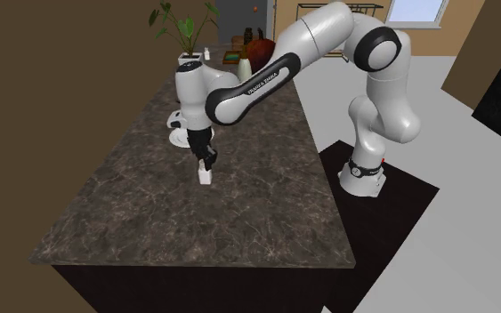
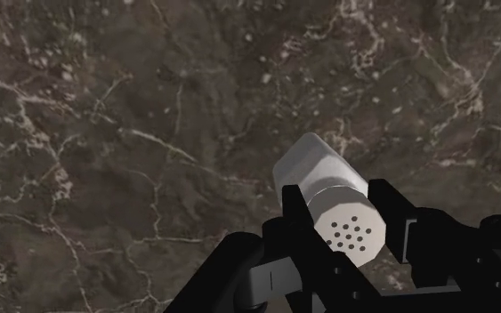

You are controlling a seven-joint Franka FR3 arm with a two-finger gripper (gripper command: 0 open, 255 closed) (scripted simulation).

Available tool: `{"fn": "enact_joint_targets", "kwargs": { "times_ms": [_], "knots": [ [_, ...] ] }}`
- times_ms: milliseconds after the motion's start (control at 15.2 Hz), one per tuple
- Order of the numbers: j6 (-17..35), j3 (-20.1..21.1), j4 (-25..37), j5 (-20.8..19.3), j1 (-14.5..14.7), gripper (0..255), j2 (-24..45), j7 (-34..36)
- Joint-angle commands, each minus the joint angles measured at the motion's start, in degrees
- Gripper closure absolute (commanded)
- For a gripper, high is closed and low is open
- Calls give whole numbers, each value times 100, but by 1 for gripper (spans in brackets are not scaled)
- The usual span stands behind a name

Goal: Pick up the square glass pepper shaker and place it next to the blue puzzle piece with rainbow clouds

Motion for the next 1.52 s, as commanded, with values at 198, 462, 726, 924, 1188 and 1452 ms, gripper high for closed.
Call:
{"fn": "enact_joint_targets", "kwargs": {
  "times_ms": [198, 462, 726, 924, 1188, 1452],
  "knots": [
    [-329, -27, 197, -69, 21, 255, -141, 43],
    [-601, -45, 379, -117, 29, 255, -239, 69],
    [-880, -61, 585, -156, 33, 255, -319, 89],
    [-1093, -70, 755, -179, 33, 255, -366, 101],
    [-1384, -81, 1005, -202, 29, 255, -411, 112],
    [-1683, -90, 1283, -215, 18, 255, -434, 117]
  ]
}}
